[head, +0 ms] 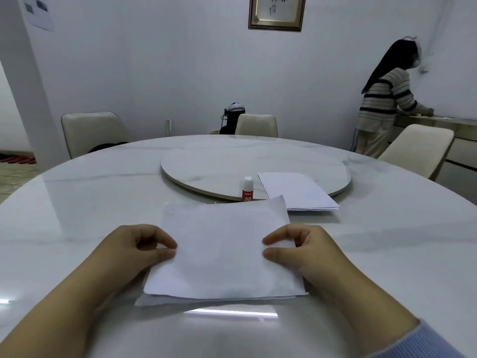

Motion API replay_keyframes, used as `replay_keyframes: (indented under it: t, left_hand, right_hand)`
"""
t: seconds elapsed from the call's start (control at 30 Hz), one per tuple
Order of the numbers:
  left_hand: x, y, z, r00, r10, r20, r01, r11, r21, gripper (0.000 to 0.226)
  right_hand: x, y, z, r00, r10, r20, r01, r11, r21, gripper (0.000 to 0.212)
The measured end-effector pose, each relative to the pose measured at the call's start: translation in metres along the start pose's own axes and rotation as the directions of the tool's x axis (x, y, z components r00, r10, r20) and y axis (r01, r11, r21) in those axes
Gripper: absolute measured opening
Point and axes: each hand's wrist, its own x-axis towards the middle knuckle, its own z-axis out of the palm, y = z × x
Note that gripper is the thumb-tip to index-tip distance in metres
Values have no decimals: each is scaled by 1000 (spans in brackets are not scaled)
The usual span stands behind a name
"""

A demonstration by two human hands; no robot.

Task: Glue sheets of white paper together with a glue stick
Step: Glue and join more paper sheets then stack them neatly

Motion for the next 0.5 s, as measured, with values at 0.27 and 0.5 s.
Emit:
replay_keyframes:
  t: [0.27, 0.5]
  left_hand:
    - [-3, -8, -4, 999, 32, 42, -35, 996, 82, 14]
    - [-3, -10, -3, 998, 66, 25, -69, 983, 171, 20]
  right_hand:
    - [1, 2, 5, 999, 12, 45, -3, 982, -190, 19]
    - [4, 5, 7, 999, -27, 35, 36, 958, -284, 17]
